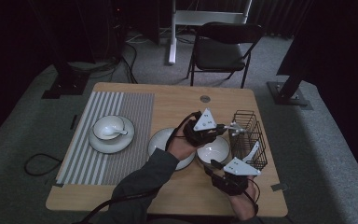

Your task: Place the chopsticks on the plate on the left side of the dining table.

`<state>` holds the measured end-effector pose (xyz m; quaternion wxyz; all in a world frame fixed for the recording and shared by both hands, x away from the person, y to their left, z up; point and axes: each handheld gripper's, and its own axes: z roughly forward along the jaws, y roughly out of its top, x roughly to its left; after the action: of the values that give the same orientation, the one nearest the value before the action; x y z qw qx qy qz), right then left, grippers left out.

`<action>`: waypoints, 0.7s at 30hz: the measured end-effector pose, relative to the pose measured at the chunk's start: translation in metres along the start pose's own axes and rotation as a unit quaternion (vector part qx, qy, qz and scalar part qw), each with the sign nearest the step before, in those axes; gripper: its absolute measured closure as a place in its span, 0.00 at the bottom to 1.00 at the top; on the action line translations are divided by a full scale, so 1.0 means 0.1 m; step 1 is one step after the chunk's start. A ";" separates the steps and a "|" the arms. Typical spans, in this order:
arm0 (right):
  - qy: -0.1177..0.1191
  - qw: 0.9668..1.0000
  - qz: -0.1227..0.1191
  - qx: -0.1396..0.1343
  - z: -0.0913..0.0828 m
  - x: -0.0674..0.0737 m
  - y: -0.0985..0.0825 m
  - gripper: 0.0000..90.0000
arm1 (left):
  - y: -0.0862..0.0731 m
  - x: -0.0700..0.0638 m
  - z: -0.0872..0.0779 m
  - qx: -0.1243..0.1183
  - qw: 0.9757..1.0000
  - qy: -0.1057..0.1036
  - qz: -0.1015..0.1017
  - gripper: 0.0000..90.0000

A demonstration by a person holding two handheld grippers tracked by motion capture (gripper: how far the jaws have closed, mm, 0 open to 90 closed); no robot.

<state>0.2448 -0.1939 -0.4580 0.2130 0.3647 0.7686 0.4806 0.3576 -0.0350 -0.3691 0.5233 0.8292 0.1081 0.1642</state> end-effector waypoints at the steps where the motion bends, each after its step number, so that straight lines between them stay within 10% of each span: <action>1: 0.000 1.000 0.001 0.000 0.00 0.00 0.00 0.68 | 0.00 0.00 0.01 0.001 1.000 0.000 -0.001 0.92; 21: 0.000 1.000 0.001 0.001 0.00 -0.01 -0.01 0.68 | -0.02 -0.01 0.18 0.010 1.000 -0.005 -0.012 0.89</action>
<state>0.2451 -0.1945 -0.4589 0.2121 0.3656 0.7684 0.4805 0.3635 -0.0492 -0.3778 0.5173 0.8339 0.1169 0.1527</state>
